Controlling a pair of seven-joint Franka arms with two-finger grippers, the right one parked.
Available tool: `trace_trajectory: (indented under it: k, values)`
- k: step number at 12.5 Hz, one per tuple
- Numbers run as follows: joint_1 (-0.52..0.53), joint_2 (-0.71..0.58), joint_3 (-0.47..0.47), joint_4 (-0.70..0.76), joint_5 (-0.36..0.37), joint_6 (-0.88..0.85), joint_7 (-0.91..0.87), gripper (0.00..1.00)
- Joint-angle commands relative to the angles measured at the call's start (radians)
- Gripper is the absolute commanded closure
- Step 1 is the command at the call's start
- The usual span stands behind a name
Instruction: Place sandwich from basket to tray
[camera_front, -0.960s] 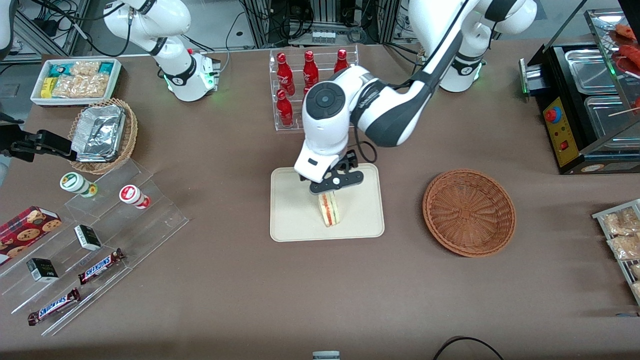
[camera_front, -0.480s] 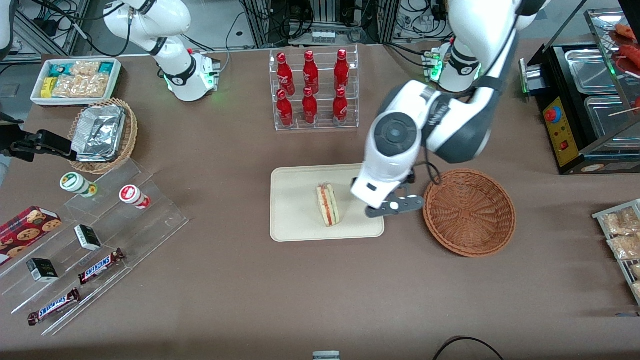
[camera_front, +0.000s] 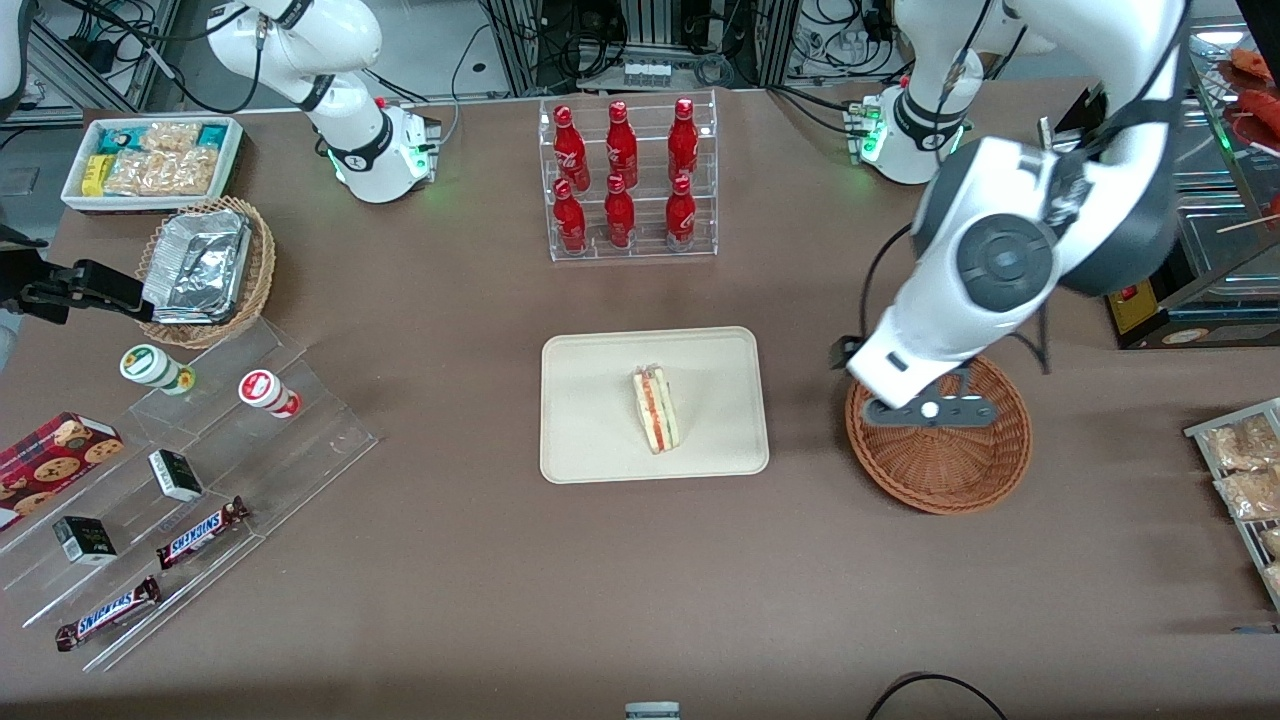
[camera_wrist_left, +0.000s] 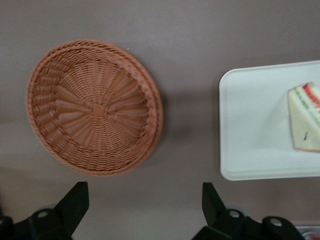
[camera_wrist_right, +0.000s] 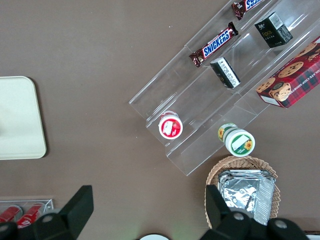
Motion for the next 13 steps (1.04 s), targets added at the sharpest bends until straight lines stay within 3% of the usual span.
trace_trajectory:
  k: [1,4,8,13]
  values:
    - [0.076,-0.111,-0.009,-0.106,-0.032,-0.002,0.114,0.0]
    - [0.175,-0.158,-0.017,-0.104,-0.075,-0.071,0.23,0.0]
    - [0.298,-0.229,-0.063,-0.087,-0.075,-0.158,0.363,0.0]
    - [0.324,-0.29,-0.05,-0.054,-0.067,-0.228,0.412,0.0]
